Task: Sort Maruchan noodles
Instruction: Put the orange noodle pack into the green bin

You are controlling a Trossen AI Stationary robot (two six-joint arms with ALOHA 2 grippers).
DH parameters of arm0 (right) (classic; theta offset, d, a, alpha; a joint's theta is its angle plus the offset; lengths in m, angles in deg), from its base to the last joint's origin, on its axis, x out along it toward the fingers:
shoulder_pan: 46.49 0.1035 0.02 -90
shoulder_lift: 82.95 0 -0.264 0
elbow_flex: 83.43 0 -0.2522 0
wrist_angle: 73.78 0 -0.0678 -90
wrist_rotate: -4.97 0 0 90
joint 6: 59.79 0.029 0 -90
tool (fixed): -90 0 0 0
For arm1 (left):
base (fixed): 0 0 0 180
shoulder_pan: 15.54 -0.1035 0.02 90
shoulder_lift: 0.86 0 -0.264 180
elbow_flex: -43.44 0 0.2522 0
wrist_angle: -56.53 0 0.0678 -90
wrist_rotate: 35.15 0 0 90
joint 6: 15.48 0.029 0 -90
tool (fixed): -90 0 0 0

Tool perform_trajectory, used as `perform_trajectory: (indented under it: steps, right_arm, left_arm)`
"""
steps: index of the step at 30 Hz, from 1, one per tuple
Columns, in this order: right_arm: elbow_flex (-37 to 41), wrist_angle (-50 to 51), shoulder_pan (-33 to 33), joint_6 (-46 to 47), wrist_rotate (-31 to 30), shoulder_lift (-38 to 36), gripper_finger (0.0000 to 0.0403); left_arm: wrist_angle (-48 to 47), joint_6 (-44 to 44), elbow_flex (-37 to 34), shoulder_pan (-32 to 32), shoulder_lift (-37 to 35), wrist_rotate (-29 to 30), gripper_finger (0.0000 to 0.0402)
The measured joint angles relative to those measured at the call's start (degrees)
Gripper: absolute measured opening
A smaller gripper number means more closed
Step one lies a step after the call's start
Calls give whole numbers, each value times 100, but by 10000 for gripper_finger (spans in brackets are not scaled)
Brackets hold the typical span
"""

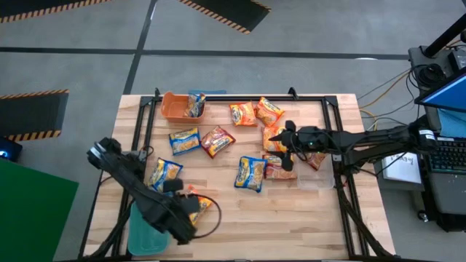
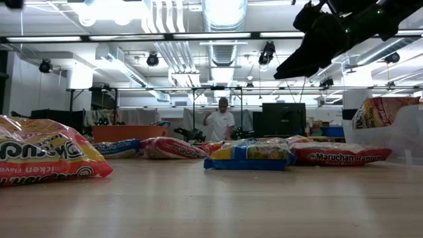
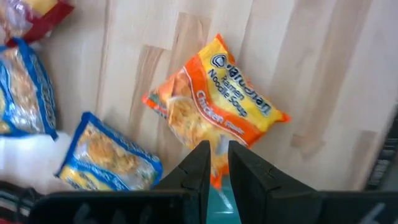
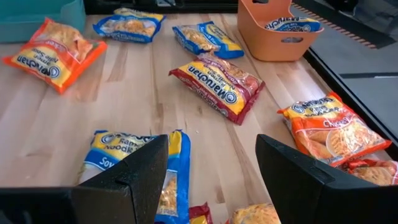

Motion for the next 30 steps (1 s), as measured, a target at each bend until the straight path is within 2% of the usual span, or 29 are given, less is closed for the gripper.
perform_trajectory:
  steps: [8,17,19,24,30]
  right_arm:
    - [0,-27,0,-63,-4,56,231]
    - [0,-32,0,-199,-7,22,231]
    - [0,-40,0,-253,-9,25,231]
    - [0,-208,0,-283,-8,25,231]
    - [0,-200,-1,-33,-9,25,231]
  left_arm:
    - [490,832,-495,-334,837,-343,40]
    - [1337,1295,-1217,-646,1232,-484,40]
    - [1585,1526,-1294,-754,1264,-183,40]
    - [2796,2528,-1391,-1317,1185,1151,40]
    - [3240,3677,-1373,-1831,994,1255,40]
